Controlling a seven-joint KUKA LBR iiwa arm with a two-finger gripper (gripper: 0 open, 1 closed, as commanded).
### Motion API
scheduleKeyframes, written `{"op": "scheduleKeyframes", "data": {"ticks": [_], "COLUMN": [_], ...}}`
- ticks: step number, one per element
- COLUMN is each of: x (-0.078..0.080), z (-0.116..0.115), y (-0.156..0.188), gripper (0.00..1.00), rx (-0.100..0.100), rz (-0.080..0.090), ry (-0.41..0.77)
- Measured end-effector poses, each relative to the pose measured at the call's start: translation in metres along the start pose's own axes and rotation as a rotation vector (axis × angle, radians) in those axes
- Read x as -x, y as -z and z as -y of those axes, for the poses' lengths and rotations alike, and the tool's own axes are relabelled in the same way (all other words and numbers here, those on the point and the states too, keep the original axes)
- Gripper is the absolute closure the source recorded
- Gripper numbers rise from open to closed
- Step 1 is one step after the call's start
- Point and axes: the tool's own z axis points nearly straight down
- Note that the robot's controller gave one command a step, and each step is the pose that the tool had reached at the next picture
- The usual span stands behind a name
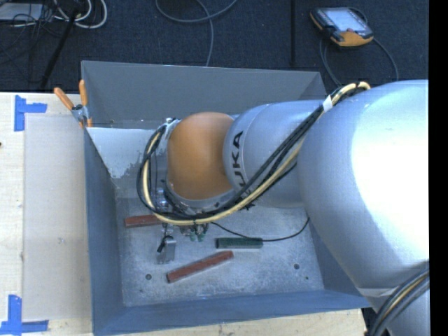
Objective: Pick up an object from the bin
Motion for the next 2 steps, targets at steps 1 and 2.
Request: {"op": "scheduleKeyframes", "data": {"ticks": [1, 2], "x": [0.0406, 0.0407], "z": [-0.0117, -0.0115], "y": [-0.0036, -0.0036], "gripper": [1.0, 1.0], "rx": [0.002, 0.002], "rz": [0.001, 0.001], "ry": [0.196, 0.194]}}
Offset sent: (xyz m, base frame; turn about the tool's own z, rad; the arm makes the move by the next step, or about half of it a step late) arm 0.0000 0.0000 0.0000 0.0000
